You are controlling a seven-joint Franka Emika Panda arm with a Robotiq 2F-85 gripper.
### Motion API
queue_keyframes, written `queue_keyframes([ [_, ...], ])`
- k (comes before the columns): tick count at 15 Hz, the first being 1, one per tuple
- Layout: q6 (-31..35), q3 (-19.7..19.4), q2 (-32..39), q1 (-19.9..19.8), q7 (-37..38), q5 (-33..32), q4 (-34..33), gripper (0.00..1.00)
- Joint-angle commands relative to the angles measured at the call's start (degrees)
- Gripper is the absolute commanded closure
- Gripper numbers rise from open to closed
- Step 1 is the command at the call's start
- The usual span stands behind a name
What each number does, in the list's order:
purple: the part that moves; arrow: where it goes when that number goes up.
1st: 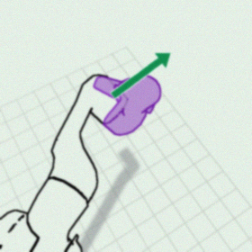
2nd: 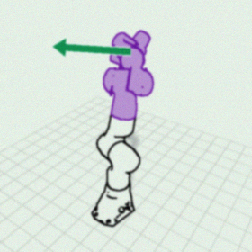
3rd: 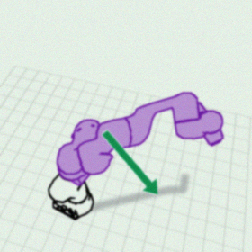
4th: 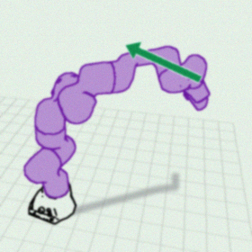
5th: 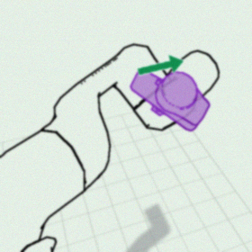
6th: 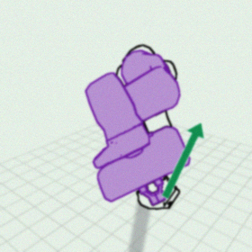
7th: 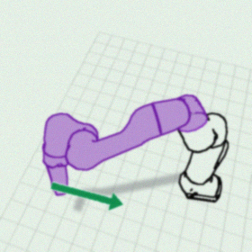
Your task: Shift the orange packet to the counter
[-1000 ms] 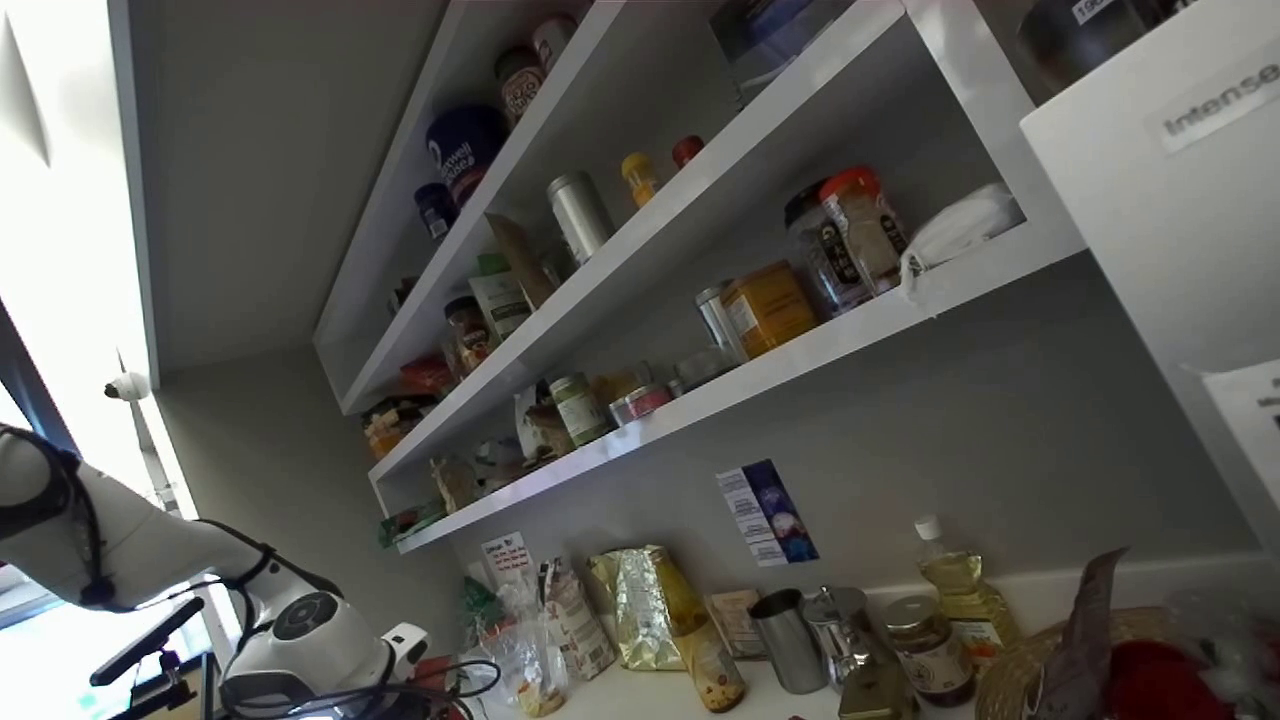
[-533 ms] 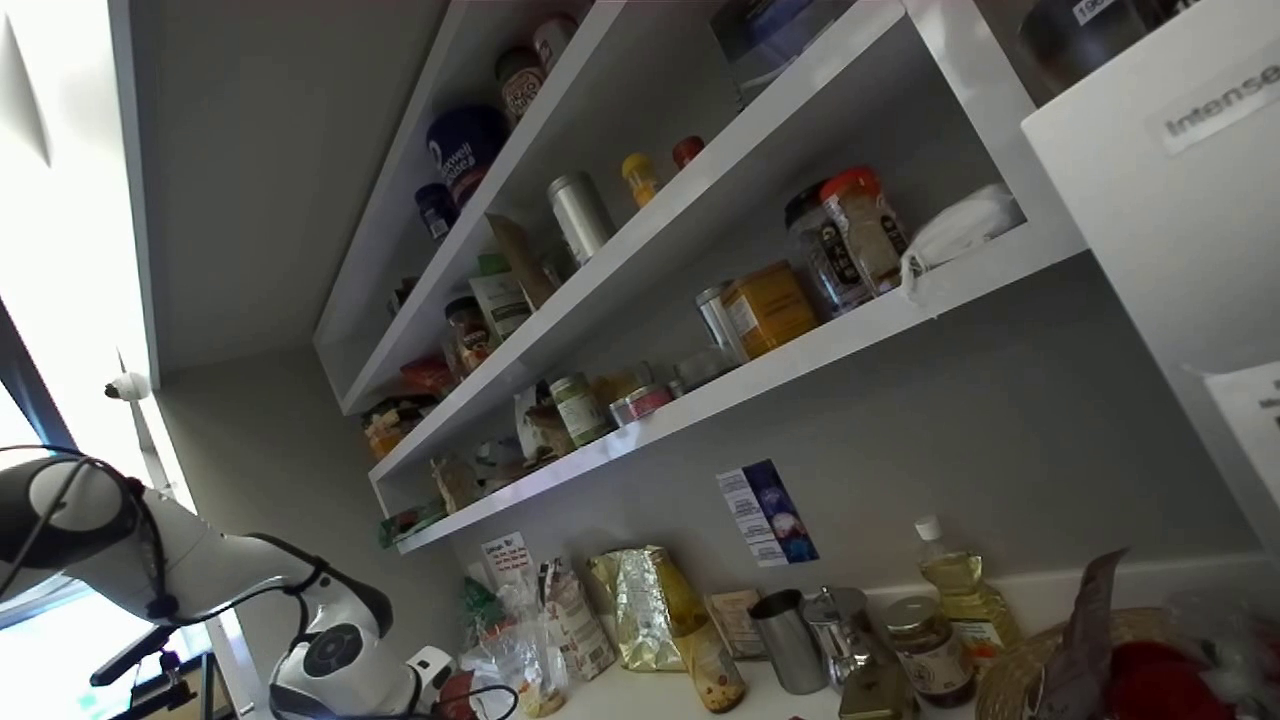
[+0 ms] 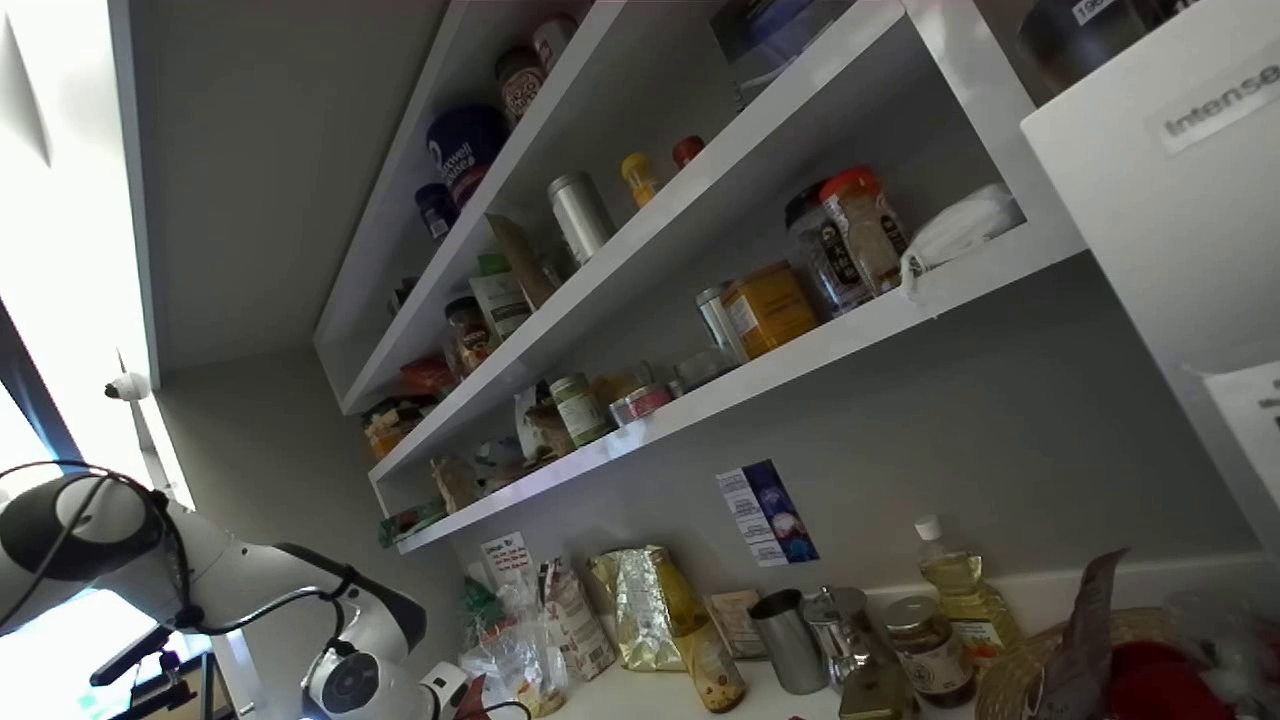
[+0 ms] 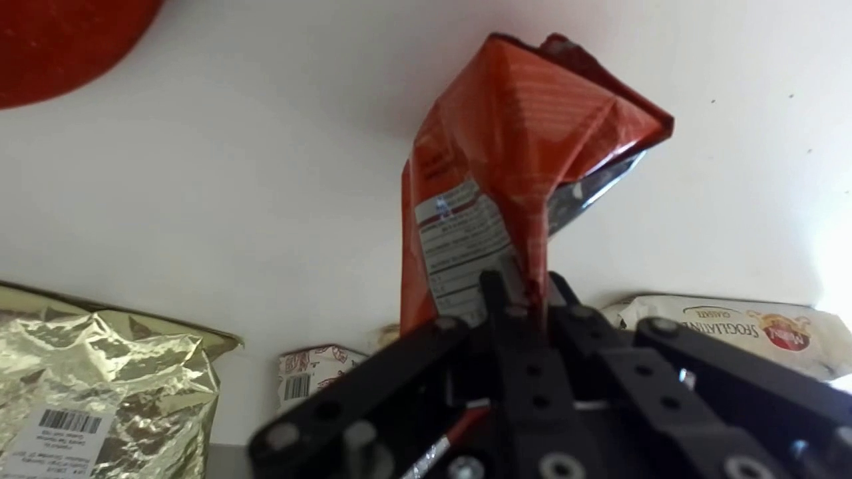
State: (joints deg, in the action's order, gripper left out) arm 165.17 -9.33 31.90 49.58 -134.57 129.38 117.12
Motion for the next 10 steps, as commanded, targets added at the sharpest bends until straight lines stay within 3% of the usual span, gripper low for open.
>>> queue_keyframes([
  [1,-2.62,-2.69,1.12,2.04,-7.17,5.27,-0.02,0.99],
  [5,-3.93,-3.44,1.43,2.79,-9.33,7.1,0.84,0.99],
  [6,-4.01,-3.62,1.34,3.02,-9.61,7.25,1.04,0.72],
  [7,-3.98,-3.65,1.23,3.12,-9.68,7.11,1.28,0.71],
  [10,-3.53,-3.01,0.52,2.95,-8.7,5.33,2.63,0.5],
])
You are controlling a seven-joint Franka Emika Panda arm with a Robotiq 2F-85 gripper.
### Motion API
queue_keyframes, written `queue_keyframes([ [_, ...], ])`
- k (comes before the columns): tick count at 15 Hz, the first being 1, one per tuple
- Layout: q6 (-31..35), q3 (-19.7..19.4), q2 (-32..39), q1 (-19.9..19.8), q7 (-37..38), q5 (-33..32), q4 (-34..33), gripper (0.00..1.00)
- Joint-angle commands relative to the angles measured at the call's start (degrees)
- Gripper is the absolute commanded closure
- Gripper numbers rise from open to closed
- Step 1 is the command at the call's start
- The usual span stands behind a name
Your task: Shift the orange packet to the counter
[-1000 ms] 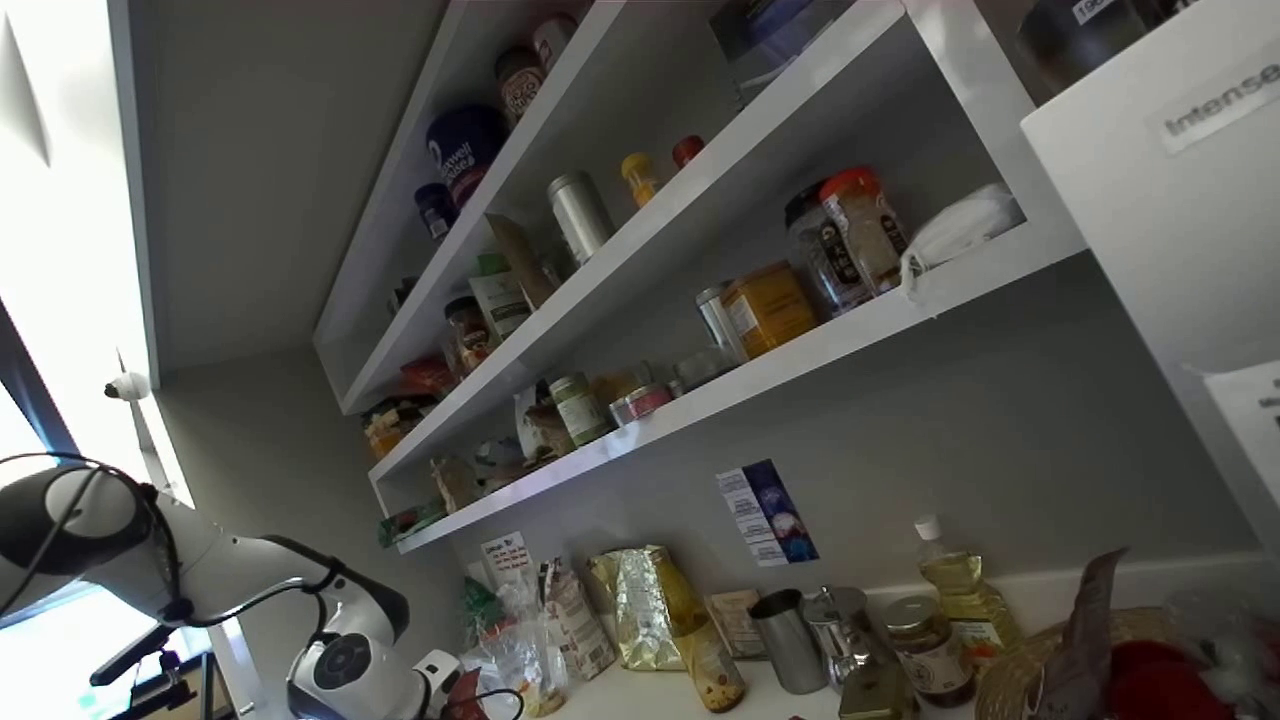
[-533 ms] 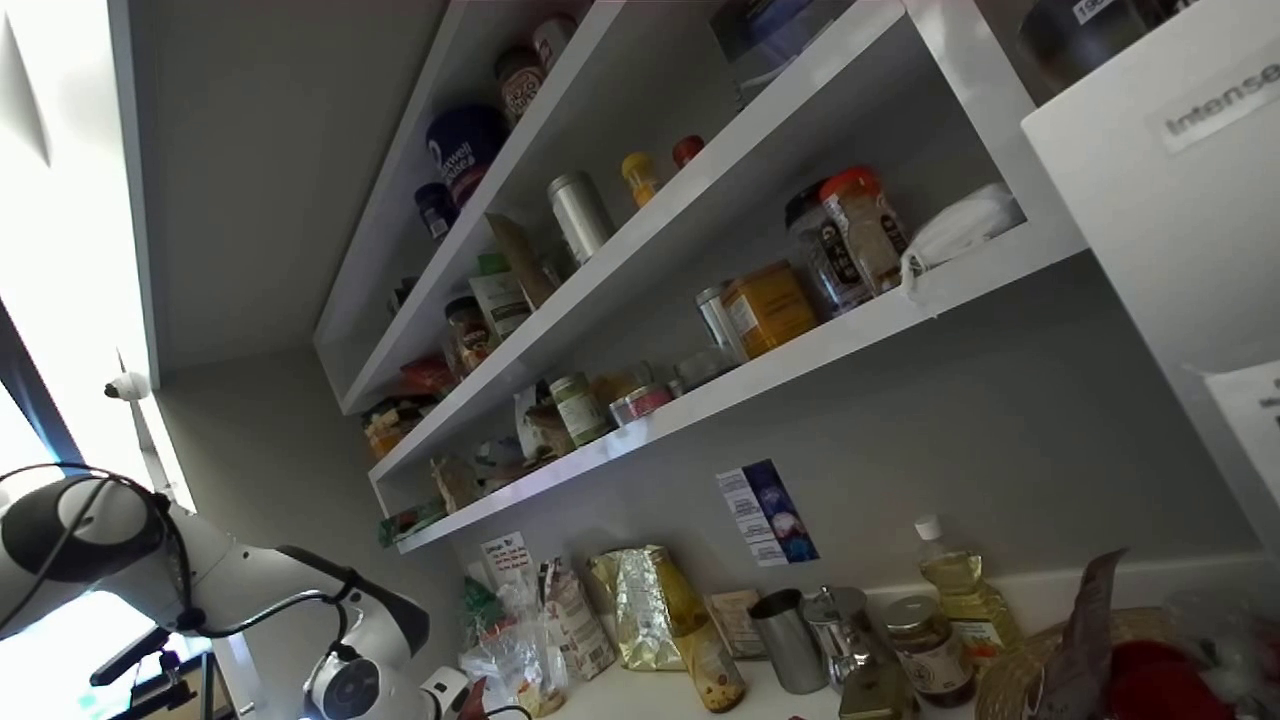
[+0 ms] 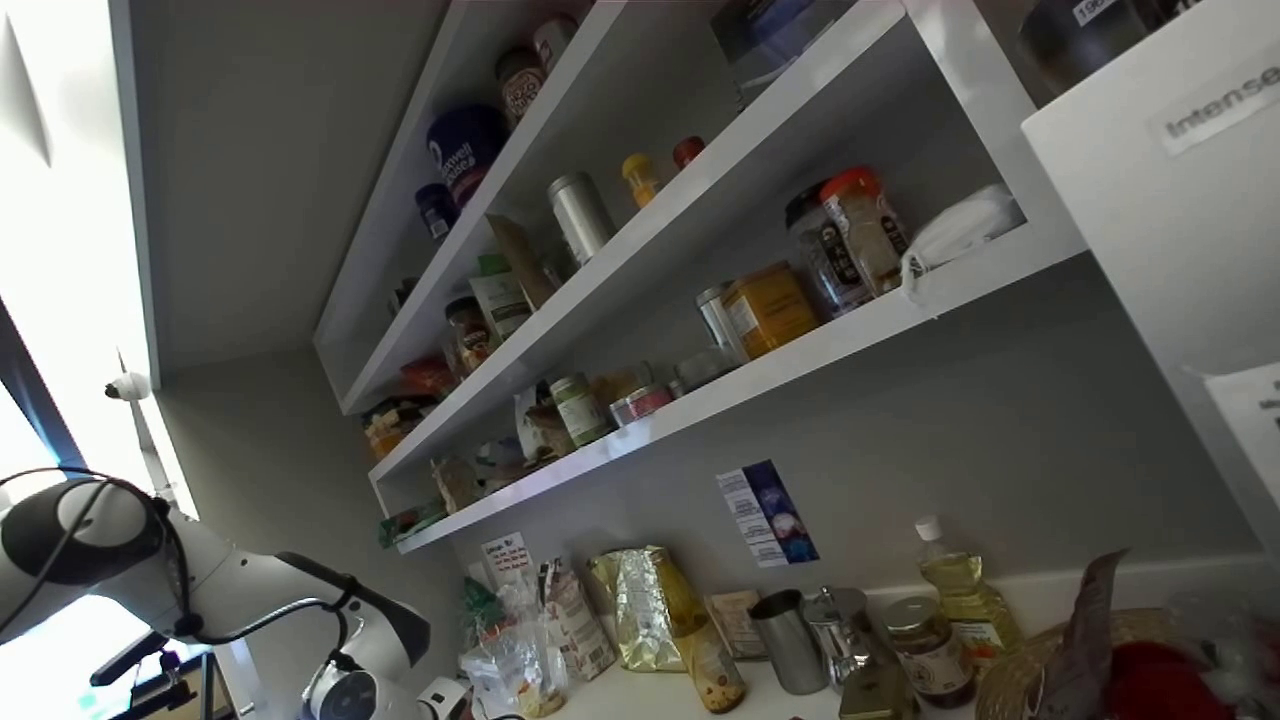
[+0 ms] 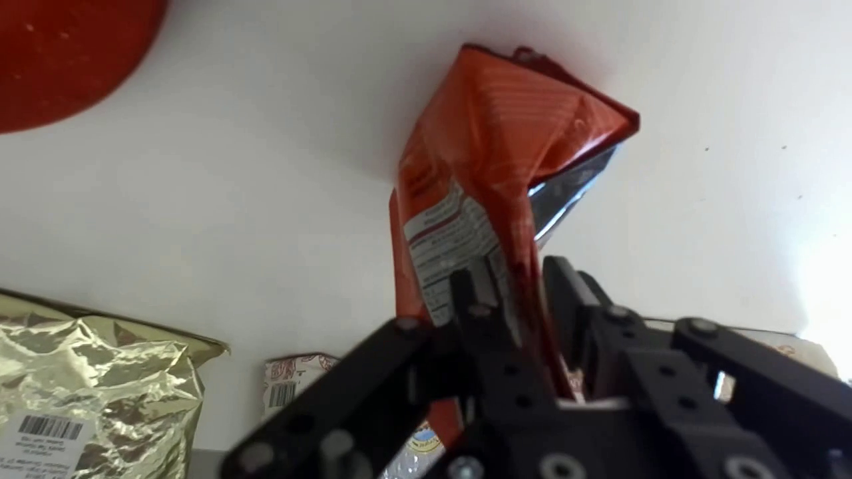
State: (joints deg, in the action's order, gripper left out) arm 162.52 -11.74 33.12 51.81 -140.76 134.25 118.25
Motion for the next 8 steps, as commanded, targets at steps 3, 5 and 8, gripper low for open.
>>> queue_keyframes([
  [3,0.93,1.93,-2.77,-1.02,-2.15,-2.32,3.95,0.27],
  [5,2.08,2.59,-4.5,-1.32,-1.85,-4.84,6.29,0.14],
  [8,4.65,2.89,-9.21,-1.29,0.9,-10.77,11.47,0.0],
])
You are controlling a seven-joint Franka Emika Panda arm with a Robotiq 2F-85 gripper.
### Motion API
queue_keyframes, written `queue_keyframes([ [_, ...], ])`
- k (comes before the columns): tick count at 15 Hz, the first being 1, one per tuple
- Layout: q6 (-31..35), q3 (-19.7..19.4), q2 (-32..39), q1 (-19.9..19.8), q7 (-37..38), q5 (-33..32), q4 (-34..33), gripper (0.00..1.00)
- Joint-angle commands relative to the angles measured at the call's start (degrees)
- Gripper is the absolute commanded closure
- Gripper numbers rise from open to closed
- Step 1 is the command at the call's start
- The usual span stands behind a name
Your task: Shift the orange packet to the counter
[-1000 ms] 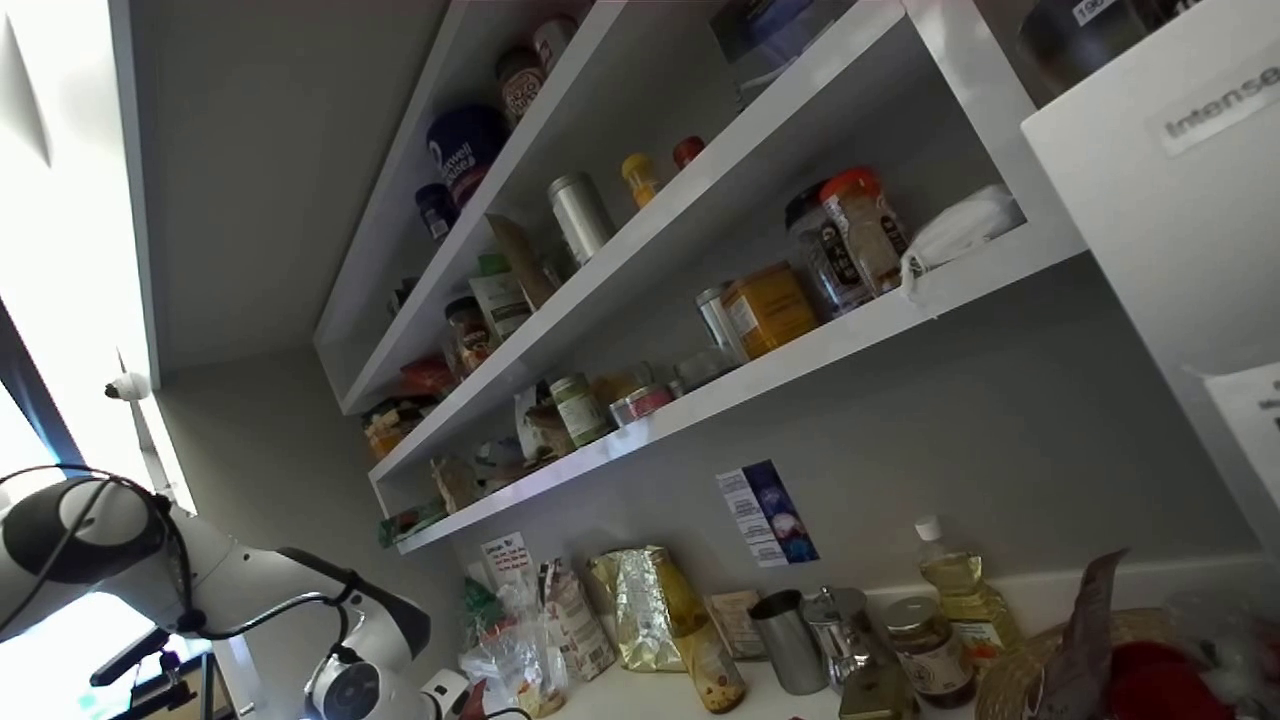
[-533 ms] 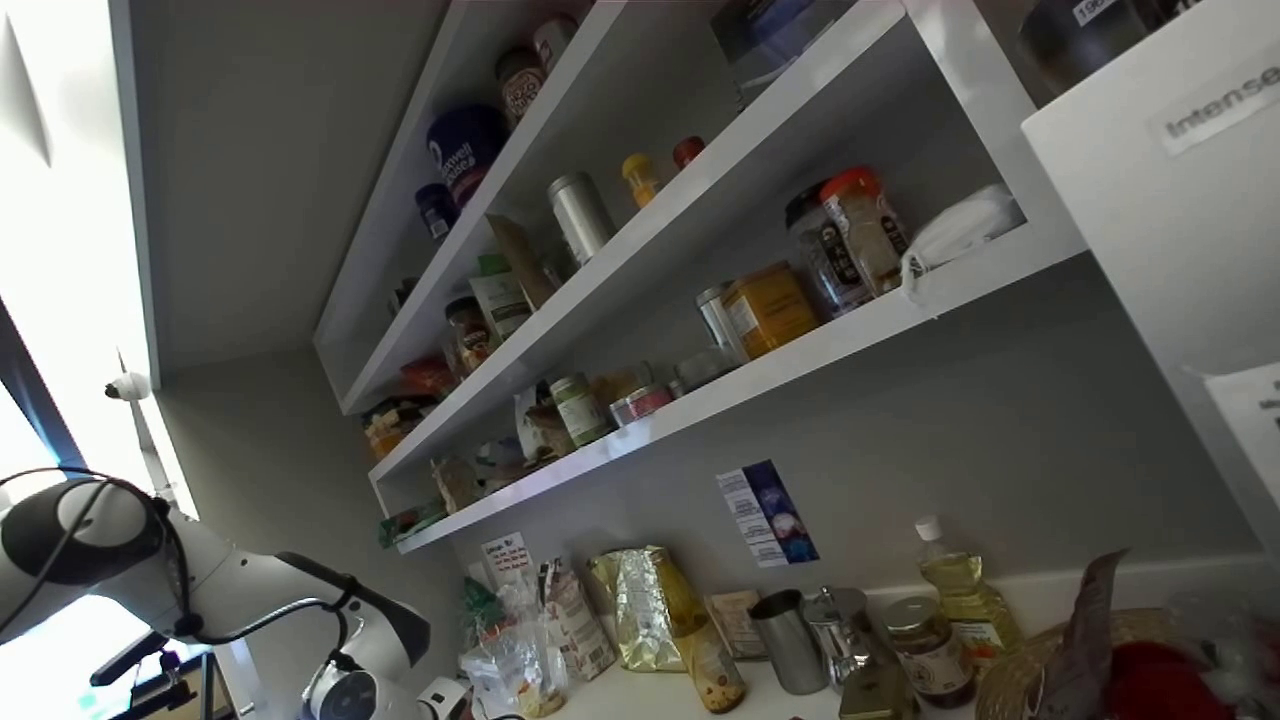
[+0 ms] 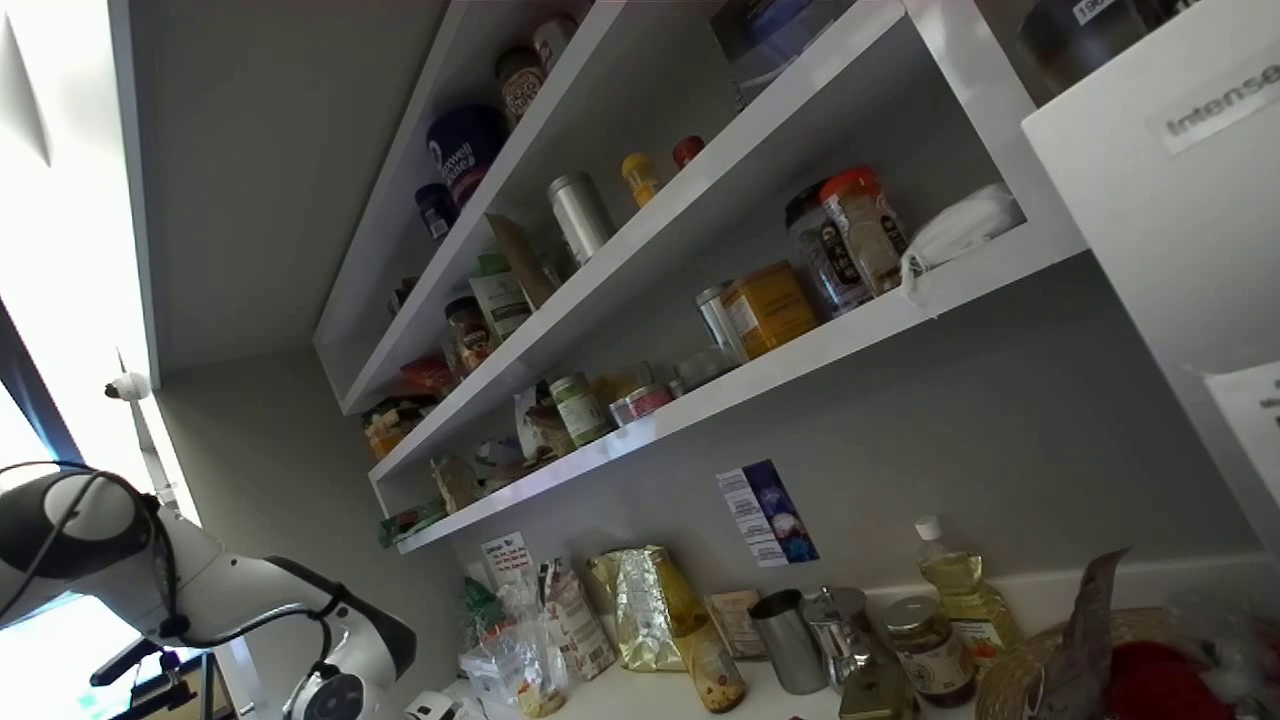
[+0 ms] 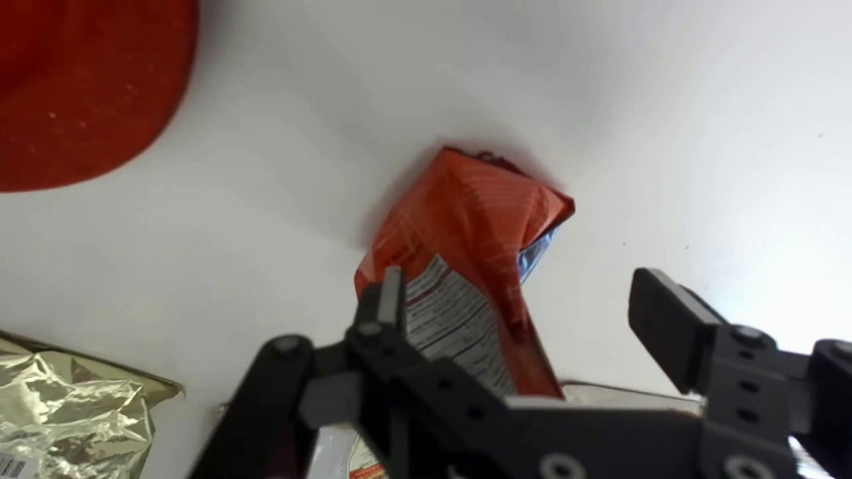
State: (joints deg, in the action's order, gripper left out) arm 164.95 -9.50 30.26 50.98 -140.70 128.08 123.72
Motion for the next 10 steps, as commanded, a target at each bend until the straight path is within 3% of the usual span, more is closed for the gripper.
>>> queue_keyframes([
  [1,3.29,1.05,-8.35,-0.87,1.76,-6.74,7.91,0.0],
  [3,5.83,2.14,-13.4,-2.18,6.11,-13.37,13.09,0.0],
  [8,11.45,10.85,-23.74,-13.59,24.7,-34.94,28.67,0.0],
  [9,10.71,7.71,-25.31,-11.66,29.85,-40.21,31.8,0.0],
  [10,10.75,11.97,-26.84,-17.87,32.15,-44.17,33.99,0.0],
])
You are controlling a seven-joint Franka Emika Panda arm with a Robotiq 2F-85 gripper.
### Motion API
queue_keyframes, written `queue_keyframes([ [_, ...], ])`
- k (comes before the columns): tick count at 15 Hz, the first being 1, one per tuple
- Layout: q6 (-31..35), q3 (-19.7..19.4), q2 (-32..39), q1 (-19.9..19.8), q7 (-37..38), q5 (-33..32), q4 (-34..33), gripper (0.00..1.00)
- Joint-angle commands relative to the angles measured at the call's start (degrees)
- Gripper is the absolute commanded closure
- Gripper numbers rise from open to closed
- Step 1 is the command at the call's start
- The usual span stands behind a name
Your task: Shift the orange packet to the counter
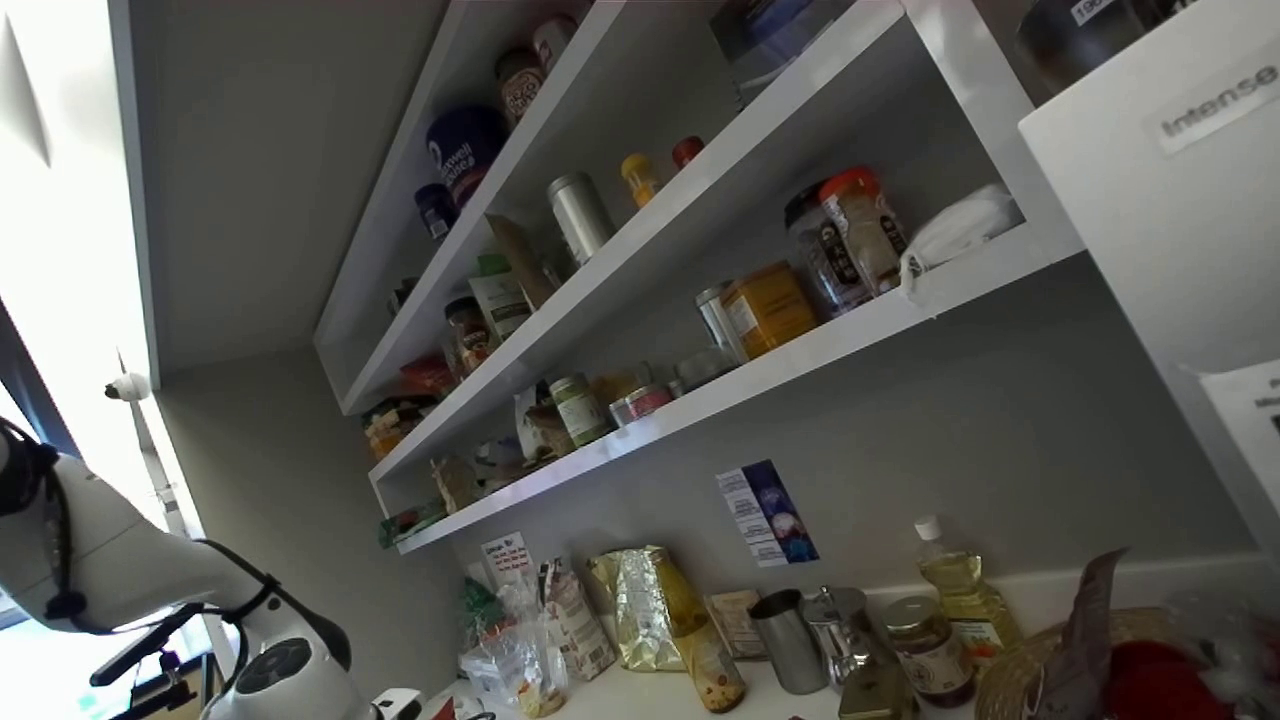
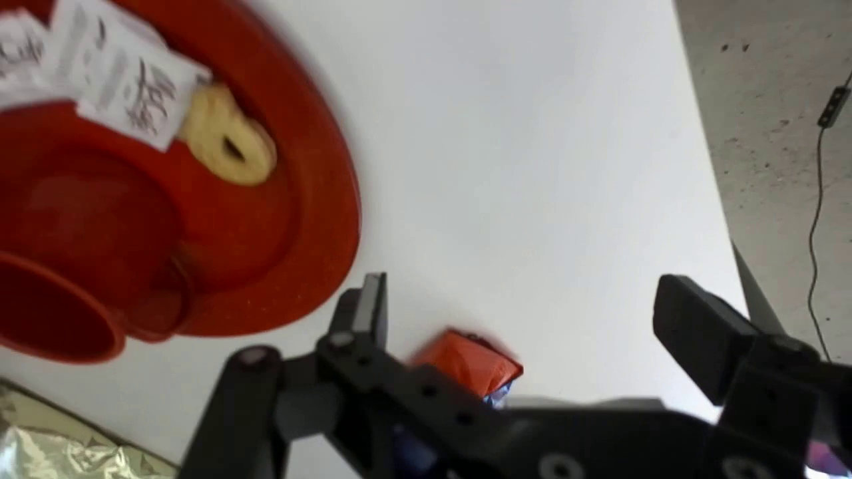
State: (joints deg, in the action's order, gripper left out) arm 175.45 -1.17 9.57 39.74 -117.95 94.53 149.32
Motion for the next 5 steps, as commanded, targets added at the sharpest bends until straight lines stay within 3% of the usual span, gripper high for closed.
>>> queue_keyframes([
  [1,-0.09,3.7,-7.84,-8.77,13.16,-15.48,10.81,0.0],
  [2,-0.03,4.44,-8.81,-11.33,16.23,-20.01,12.8,0.0],
  [3,-1.05,-1.3,-2.98,-8.64,15.07,-20.91,7.93,0.0],
  [4,-0.17,1.75,-4.81,-8.54,12.82,-16.96,9.2,0.0],
  [5,-0.39,0.28,-4.68,-9.03,13.35,-18.71,9.21,0.0],
])
